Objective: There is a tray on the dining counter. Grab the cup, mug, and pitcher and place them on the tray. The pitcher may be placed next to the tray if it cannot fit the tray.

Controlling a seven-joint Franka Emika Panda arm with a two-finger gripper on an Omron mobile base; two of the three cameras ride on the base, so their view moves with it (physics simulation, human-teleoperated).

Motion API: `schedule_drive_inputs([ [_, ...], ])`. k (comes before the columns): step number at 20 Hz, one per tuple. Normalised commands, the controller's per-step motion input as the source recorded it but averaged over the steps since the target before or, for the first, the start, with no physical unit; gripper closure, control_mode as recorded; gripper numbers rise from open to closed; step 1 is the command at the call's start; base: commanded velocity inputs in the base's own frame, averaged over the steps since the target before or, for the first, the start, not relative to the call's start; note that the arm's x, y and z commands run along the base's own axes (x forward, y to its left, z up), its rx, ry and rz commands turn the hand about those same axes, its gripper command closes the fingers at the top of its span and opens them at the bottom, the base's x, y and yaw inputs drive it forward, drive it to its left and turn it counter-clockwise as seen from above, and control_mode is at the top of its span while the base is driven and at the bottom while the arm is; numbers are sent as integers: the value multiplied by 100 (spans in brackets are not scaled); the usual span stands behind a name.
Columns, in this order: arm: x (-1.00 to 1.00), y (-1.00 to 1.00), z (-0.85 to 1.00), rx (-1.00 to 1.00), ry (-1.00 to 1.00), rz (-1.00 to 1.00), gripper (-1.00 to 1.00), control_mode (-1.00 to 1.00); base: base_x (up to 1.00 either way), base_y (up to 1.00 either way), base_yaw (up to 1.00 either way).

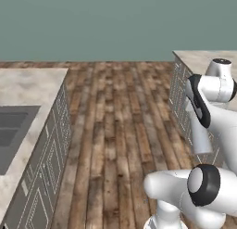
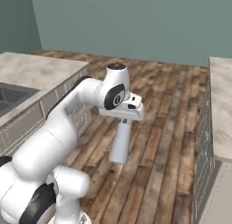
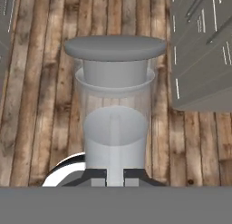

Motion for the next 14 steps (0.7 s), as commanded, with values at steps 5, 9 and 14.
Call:
schedule_drive_inputs([
  [5,0,0,0,0,0,0,100,100,100,40,-30],
  [9,0,0,0,0,0,0,100,100,100,58,-16],
  [14,0,0,0,0,0,0,100,100,100,58,-11],
])
